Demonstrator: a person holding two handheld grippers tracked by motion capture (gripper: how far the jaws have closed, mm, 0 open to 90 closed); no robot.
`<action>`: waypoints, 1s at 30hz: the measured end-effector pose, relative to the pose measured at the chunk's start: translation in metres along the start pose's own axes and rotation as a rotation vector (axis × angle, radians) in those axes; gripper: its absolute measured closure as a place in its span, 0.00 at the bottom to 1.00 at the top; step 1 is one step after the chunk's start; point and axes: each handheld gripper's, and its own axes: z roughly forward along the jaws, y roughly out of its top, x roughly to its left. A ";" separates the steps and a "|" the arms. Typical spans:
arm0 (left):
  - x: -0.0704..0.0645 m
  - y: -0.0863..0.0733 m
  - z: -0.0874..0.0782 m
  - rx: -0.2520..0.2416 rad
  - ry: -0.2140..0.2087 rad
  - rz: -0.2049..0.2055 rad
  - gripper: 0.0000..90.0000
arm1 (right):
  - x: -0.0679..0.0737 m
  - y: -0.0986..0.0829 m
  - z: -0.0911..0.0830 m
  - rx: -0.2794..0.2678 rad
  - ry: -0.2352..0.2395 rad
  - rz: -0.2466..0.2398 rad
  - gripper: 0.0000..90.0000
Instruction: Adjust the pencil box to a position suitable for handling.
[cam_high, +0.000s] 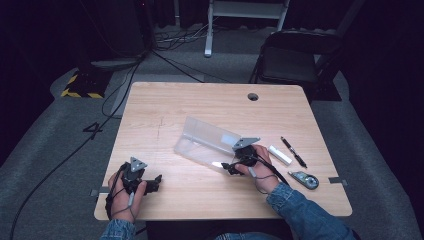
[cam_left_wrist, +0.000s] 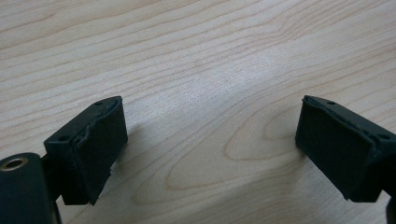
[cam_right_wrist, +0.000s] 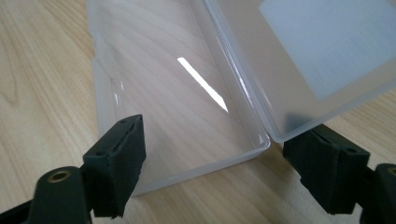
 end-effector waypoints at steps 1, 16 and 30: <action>0.000 0.000 0.000 0.000 0.000 0.000 0.09 | 0.000 0.000 0.000 0.000 0.000 0.000 0.24; 0.005 0.009 0.009 0.024 -0.023 0.033 0.00 | 0.010 -0.031 -0.032 0.033 0.046 -0.038 0.24; 0.003 0.026 0.025 0.021 -0.023 0.027 0.00 | 0.017 -0.061 -0.066 0.076 0.061 -0.091 0.24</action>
